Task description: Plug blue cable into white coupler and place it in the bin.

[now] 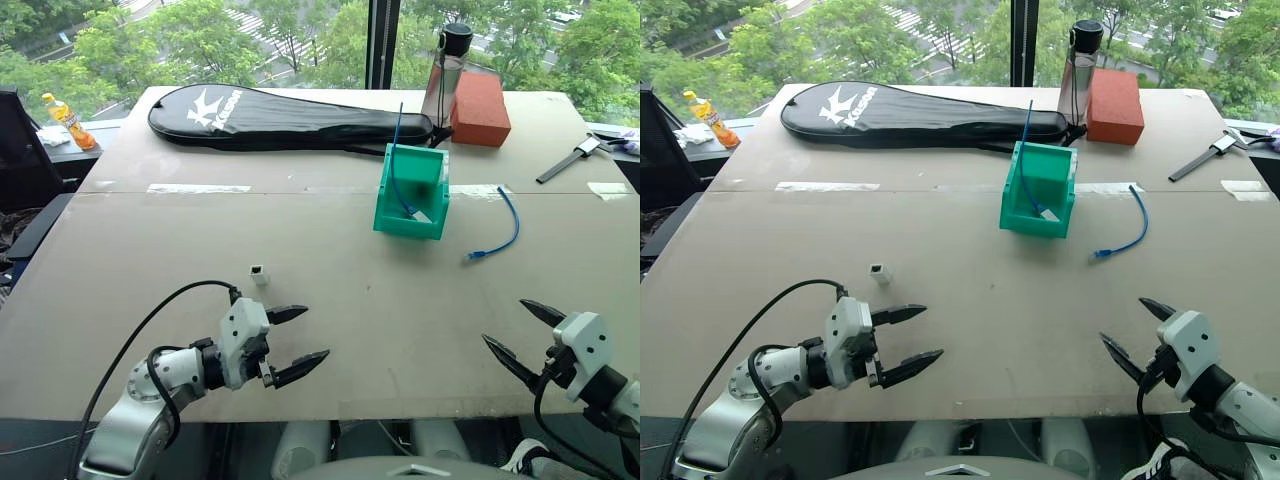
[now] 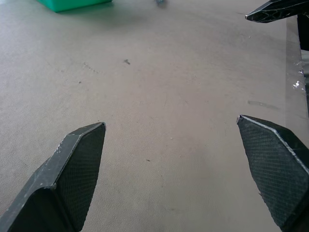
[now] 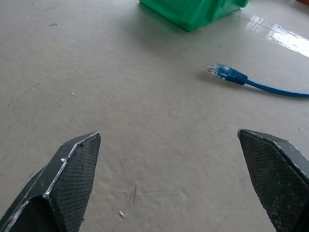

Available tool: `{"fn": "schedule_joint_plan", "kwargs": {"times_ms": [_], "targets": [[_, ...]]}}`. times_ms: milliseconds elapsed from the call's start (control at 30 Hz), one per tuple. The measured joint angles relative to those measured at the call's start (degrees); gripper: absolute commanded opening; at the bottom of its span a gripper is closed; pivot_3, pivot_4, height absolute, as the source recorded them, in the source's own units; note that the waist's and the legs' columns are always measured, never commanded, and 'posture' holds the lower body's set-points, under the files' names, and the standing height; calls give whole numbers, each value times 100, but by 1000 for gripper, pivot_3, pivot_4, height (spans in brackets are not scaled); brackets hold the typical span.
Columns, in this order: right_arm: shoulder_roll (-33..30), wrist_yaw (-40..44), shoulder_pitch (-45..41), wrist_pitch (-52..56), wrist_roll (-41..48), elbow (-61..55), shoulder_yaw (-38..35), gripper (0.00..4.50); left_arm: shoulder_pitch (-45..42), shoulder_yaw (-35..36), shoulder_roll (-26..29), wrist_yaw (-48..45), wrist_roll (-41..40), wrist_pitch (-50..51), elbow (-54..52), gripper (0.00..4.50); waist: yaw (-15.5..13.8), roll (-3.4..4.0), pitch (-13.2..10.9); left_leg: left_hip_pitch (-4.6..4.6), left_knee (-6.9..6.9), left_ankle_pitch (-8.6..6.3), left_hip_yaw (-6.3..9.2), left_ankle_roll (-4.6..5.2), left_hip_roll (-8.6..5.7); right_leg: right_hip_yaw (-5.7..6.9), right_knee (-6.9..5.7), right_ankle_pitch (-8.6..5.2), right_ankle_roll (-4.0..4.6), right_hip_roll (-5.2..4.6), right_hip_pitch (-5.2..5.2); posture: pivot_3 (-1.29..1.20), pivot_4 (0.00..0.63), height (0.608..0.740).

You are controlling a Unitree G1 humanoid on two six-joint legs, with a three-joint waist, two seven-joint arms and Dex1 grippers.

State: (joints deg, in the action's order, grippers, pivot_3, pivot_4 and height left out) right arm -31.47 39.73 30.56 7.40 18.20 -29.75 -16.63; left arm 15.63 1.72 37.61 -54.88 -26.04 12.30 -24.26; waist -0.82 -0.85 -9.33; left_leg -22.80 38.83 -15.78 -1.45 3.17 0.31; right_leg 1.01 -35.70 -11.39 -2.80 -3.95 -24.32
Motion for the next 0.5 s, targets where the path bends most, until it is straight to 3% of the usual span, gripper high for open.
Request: {"fn": "schedule_joint_plan", "kwargs": {"times_ms": [133,267,500], "targets": [[-143,-73,-396,359,-3,-63,117,4500,-175,-20,-3,13,-104,172,-6,4460,10,0,-1,1,5,0,-5,1,0,-1,-2,2,1,0,-1,0,150,740],[-884,-51,-1301,1204,26,-320,261,4500,-481,-52,30,-99,-266,232,-361,4460,6,3,1,8,8,1,-16,1,0,2,-7,3,2,-2,2,0,150,740],[-2440,1055,-2683,1722,-71,502,764,4500,-605,-454,97,-368,-209,123,-465,4460,-6,-1,-2,-2,5,0,-18,3,-3,3,2,10,17,27,2,0,150,740]]}}
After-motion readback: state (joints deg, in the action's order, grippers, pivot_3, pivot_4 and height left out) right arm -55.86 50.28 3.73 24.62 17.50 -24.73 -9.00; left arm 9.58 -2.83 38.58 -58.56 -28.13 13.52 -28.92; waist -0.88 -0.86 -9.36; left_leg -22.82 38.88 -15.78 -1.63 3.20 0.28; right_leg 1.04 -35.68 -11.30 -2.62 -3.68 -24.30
